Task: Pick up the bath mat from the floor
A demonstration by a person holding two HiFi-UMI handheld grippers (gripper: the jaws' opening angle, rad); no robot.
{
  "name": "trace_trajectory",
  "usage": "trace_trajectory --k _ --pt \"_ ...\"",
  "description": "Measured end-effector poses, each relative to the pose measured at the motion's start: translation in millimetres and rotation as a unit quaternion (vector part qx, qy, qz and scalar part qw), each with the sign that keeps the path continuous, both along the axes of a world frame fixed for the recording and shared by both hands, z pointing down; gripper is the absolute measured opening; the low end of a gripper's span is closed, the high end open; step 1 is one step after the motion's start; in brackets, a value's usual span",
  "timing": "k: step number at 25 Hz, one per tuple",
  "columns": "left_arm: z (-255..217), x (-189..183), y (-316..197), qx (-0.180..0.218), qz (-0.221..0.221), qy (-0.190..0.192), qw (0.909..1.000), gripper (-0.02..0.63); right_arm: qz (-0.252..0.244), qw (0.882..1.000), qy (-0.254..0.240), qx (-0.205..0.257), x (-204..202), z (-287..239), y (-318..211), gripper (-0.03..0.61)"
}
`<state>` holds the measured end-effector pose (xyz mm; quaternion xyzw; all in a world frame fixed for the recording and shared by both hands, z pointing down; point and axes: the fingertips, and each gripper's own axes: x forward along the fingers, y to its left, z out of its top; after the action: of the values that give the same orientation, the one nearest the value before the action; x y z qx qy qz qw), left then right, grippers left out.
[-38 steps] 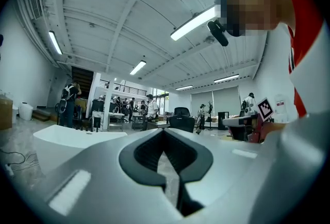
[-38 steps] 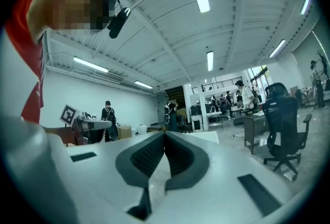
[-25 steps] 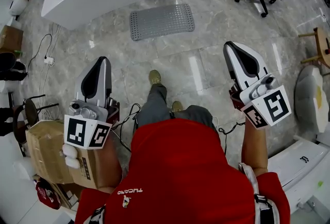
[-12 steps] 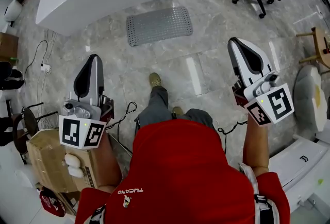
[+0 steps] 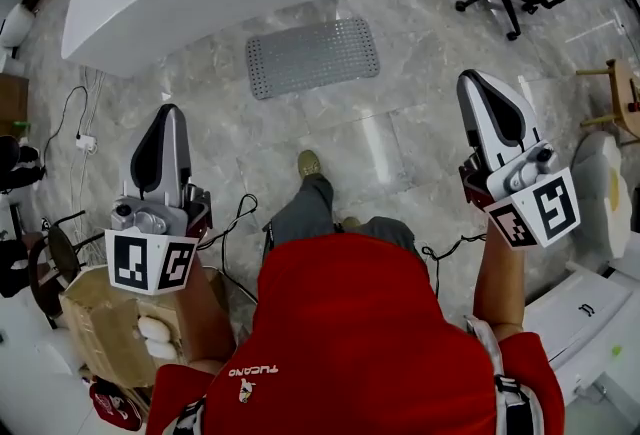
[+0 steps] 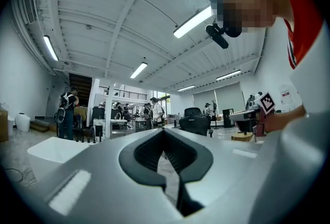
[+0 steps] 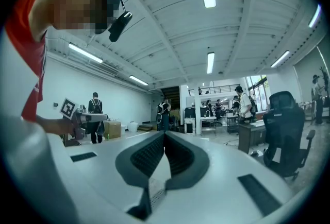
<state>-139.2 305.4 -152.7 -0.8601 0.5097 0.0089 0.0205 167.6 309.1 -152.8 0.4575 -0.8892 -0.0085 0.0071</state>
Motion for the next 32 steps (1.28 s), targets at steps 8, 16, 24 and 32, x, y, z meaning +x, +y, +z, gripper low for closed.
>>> trace_trajectory --k 8,16,24,32 --pt "11.8 -56.4 -70.5 -0.004 -0.010 0.014 0.9999 0.005 0.022 1.000 0.008 -0.005 -30.8 -2.6 -59.3 0.002" --pt "5.0 -94.8 -126.9 0.008 -0.008 0.019 0.9997 0.005 0.042 0.999 0.001 -0.006 -58.1 -11.9 -110.4 0.002" --pt "10.2 -107.7 -163.5 -0.006 -0.010 0.022 0.9997 0.005 0.039 0.999 0.011 -0.009 -70.8 -12.8 -152.8 0.002" --pt "15.7 -110.3 -187.7 -0.020 -0.019 0.017 0.9995 0.005 0.025 1.000 0.015 -0.010 -76.8 -6.8 -189.0 0.002"
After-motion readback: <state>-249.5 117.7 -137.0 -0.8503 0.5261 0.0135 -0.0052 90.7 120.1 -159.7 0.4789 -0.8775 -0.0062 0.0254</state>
